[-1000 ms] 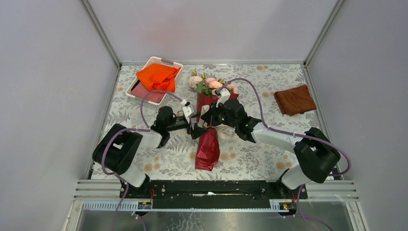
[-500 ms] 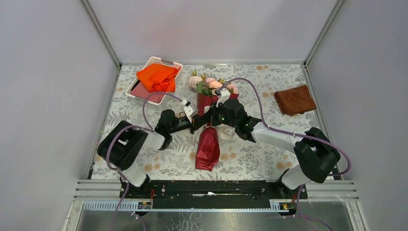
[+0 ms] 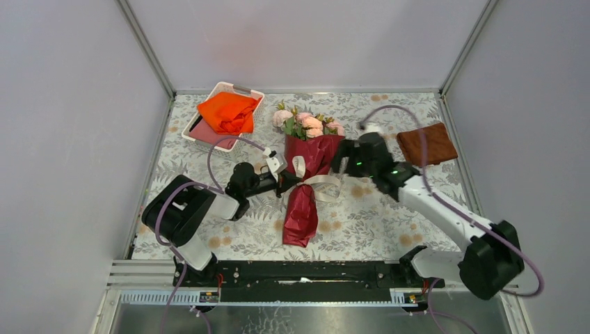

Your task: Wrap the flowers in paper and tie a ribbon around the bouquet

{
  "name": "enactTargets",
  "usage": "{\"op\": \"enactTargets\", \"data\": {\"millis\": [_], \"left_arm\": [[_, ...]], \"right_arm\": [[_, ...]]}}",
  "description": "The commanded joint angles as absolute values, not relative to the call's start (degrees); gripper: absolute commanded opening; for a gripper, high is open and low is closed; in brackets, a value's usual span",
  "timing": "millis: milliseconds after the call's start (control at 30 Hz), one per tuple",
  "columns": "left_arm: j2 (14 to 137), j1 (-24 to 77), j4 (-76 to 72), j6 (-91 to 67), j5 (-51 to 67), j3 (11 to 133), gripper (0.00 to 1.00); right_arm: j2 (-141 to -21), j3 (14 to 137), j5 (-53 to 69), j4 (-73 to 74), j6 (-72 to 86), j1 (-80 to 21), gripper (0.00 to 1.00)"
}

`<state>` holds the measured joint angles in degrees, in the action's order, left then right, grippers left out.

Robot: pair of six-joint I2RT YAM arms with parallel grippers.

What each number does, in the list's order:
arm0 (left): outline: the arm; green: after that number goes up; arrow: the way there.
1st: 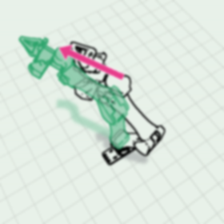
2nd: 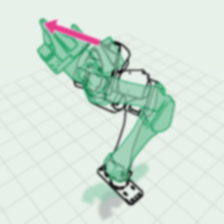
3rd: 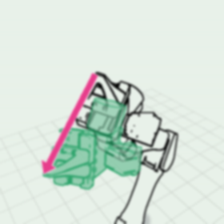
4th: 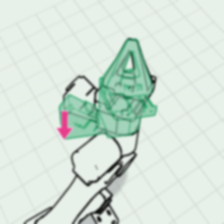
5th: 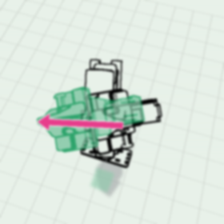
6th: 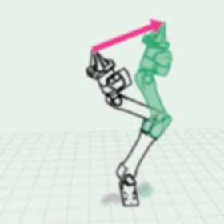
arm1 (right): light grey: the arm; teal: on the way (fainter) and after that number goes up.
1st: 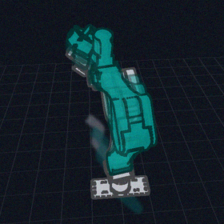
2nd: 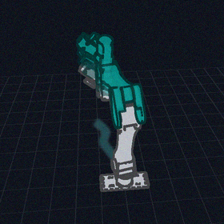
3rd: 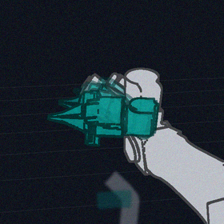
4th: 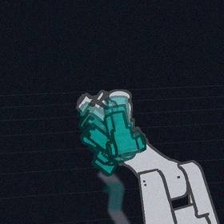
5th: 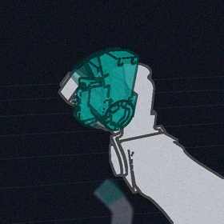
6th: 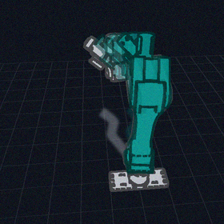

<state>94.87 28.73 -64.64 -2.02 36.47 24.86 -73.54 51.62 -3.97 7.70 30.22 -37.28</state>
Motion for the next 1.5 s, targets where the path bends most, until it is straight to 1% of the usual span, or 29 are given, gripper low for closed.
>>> {"op": "enactTargets", "data": {"millis": [0,67,133,267,367,467,567,600,633,667,700,733,767,800,833,1067,1167,1267,1300,1400,1467], "left_arm": [[92.94,30.01,-69.63,-0.45,35.32,22.83,0.00],[92.45,30.46,-69.44,-0.44,35.12,22.72,0.00],[92.10,30.54,-69.20,-0.44,34.86,22.72,0.00],[91.99,30.59,-68.30,1.08,35.15,22.85,0.00],[91.90,31.01,-68.50,2.22,35.70,22.53,0.00],[91.10,31.19,-69.00,2.44,35.73,22.11,0.00],[90.65,31.26,-68.89,2.27,35.18,21.96,0.00],[90.53,31.26,-68.64,2.33,34.99,21.89,0.00],[90.45,31.29,-68.33,2.43,34.67,21.83,0.00],[90.33,31.29,-68.30,2.69,34.47,21.80,0.00],[90.33,31.35,-68.29,2.93,34.31,21.69,0.00],[90.27,31.42,-68.29,3.15,34.16,21.59,0.00],[90.33,31.39,-68.25,3.21,34.05,21.62,0.00],[90.33,31.38,-68.10,3.18,33.88,21.71,0.00],[90.28,31.38,-68.04,3.24,33.84,21.77,0.00],[88.64,31.67,-68.50,5.50,33.82,20.68,0.00],[87.67,32.38,-69.13,8.40,34.17,19.42,0.00],[87.17,33.39,-69.60,10.89,34.49,18.59,0.00],[87.01,33.66,-69.49,11.16,34.64,18.47,0.00],[86.30,34.30,-67.95,12.23,35.07,18.41,0.00],[85.92,34.66,-66.89,13.34,34.58,18.46,0.00]], "right_arm": [[-71.35,48.44,-9.89,28.95,30.95,-20.59,0.81],[-76.22,51.08,-11.91,32.16,27.28,-16.76,0.81],[-81.43,54.54,-10.15,34.55,23.52,-15.24,0.82],[-89.27,58.46,-4.83,38.43,14.30,-14.16,0.87],[-91.95,60.09,-1.66,40.19,11.97,-14.06,0.87],[-94.47,59.36,-1.39,38.77,10.61,-13.87,0.89],[-99.32,59.88,-1.25,38.38,9.64,-12.56,0.86],[-100.42,59.81,-1.00,37.75,9.54,-12.03,0.82],[-101.31,59.66,-0.52,37.05,9.44,-11.33,0.77],[-102.14,59.66,-0.20,36.59,9.35,-10.60,0.65],[-102.37,59.82,-0.46,36.35,9.34,-10.09,0.49],[-102.45,59.97,-1.04,36.24,9.15,-9.69,0.31],[-102.01,60.09,-1.39,36.03,8.96,-9.30,0.18],[-101.20,60.34,-1.56,36.00,8.75,-8.85,0.07],[-99.90,60.75,-2.21,36.20,8.75,-8.32,0.00],[-83.39,69.50,-17.36,38.27,8.81,-5.23,0.00],[-79.42,73.53,-18.71,33.80,9.02,-4.71,0.00],[-82.62,83.50,-14.40,30.44,12.88,-6.10,0.00],[-84.85,88.22,-13.47,30.06,14.11,-8.59,0.00],[-93.72,103.14,-16.53,27.63,13.36,-23.56,0.00],[-101.51,116.47,-15.34,29.69,12.62,-32.63,0.00]]}}
